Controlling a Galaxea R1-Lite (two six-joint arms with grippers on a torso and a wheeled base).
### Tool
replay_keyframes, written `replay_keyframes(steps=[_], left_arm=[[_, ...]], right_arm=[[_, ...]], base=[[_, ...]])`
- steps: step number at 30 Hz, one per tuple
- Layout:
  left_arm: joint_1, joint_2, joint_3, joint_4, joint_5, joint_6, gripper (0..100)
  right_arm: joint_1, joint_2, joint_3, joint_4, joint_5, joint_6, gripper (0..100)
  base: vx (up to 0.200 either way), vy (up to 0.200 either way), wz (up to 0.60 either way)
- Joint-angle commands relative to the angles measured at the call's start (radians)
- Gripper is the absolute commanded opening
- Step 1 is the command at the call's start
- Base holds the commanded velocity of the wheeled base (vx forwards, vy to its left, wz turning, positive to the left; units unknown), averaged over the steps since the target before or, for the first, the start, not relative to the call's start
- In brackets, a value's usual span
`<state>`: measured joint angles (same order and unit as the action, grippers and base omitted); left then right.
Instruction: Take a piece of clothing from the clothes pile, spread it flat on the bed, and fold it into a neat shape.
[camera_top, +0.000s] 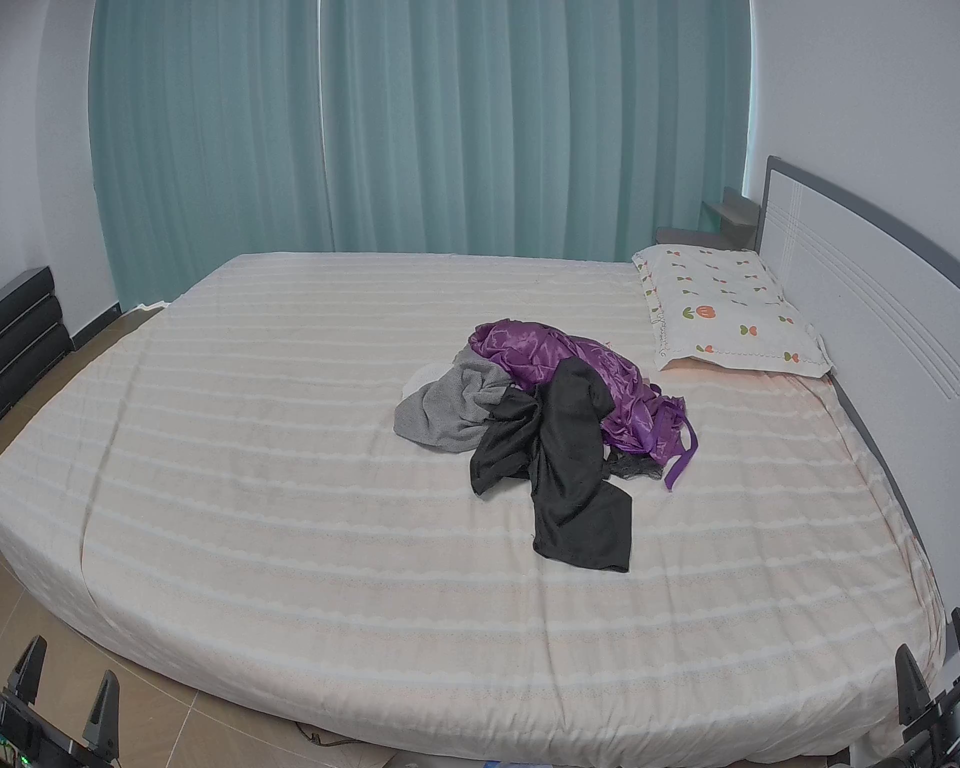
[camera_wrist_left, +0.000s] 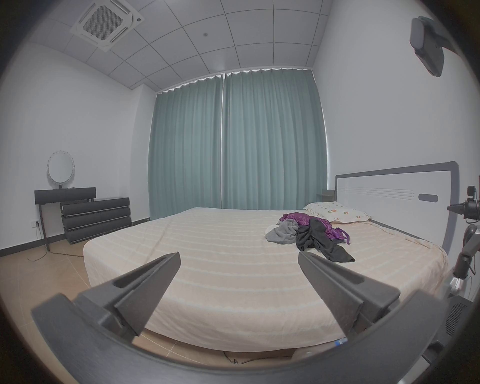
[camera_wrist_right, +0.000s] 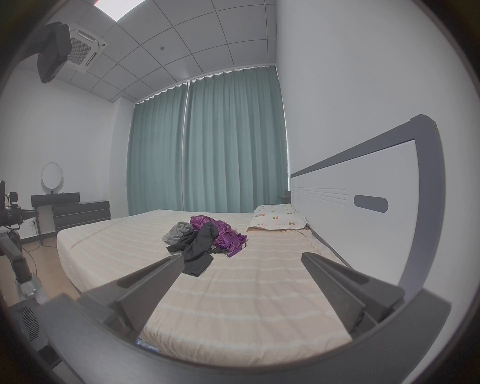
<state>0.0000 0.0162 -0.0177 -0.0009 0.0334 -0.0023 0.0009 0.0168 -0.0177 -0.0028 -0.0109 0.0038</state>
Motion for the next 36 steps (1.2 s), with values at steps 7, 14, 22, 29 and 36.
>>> replay_keyframes(steps=[7, 14, 22, 29, 36], left_arm=[[0.0, -0.016, 0.018, -0.001, 0.0, -0.001, 100], [0.0, -0.016, 0.018, -0.001, 0.0, -0.001, 100], [0.0, -0.016, 0.018, -0.001, 0.0, -0.001, 100], [0.0, -0.016, 0.018, -0.001, 0.0, -0.001, 100], [0.0, -0.016, 0.018, -0.001, 0.0, -0.001, 100]], right_arm=[[0.005, -0.017, 0.016, -0.003, 0.003, -0.001, 100], [0.011, 0.026, -0.061, -0.028, 0.035, -0.001, 100], [0.018, 0.341, -0.22, -0.04, 0.069, -0.079, 100], [0.094, 0.709, -0.225, -0.114, 0.131, 0.024, 100], [0.182, 1.026, -0.274, -0.273, 0.131, 0.113, 100]], base=[[0.0, 0.0, 0.0], [0.0, 0.0, 0.0], [0.0, 0.0, 0.0], [0.0, 0.0, 0.0], [0.0, 0.0, 0.0]])
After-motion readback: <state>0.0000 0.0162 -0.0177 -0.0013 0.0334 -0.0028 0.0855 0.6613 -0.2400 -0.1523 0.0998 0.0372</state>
